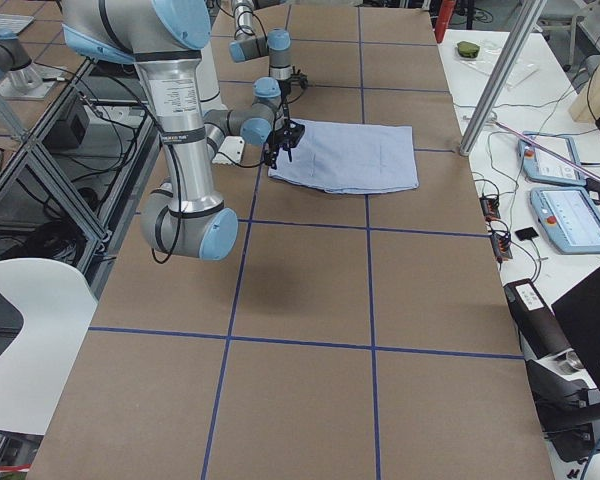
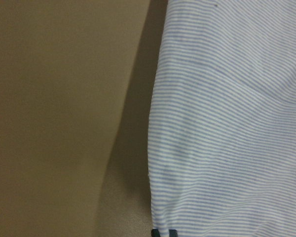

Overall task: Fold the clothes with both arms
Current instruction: 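Lower the right gripper to the near corner beside the left gripper, then grasp the shirt's near corners with both grippers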

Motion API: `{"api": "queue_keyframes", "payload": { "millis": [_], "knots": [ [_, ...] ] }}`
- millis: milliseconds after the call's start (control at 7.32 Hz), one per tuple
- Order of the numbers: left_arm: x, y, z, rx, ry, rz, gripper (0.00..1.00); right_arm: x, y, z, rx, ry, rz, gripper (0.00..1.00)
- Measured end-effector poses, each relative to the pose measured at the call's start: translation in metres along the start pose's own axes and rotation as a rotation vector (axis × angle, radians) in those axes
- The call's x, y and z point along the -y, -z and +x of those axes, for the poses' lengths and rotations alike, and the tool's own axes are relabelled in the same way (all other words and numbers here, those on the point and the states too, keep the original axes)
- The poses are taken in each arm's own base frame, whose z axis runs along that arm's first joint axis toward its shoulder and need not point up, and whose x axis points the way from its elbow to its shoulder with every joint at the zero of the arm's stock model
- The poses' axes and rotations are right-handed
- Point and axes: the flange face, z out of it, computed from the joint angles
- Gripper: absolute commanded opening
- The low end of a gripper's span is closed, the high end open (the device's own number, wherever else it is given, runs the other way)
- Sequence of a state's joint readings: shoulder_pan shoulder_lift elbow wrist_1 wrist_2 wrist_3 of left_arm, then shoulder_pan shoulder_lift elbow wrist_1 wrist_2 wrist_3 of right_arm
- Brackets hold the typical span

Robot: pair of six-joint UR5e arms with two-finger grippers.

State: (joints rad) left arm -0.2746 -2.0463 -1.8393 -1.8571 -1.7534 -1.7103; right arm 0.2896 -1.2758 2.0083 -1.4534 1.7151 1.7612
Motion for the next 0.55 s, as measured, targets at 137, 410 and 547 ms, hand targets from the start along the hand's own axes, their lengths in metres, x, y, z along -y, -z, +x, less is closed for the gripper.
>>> {"api": "queue_keyframes", "payload": {
  "millis": [137,410,547],
  "knots": [
    [0.000,0.000,0.000,0.000,0.000,0.000,0.00,-0.006,-0.011,-0.002,-0.016,-0.008,-0.005,1.00],
    [0.000,0.000,0.000,-0.001,0.000,0.000,0.00,-0.014,-0.026,0.001,-0.047,-0.008,-0.010,1.00],
    [0.000,0.001,0.000,-0.002,0.000,0.000,0.00,-0.017,-0.033,0.003,-0.062,-0.006,-0.012,1.00]
  ]
}}
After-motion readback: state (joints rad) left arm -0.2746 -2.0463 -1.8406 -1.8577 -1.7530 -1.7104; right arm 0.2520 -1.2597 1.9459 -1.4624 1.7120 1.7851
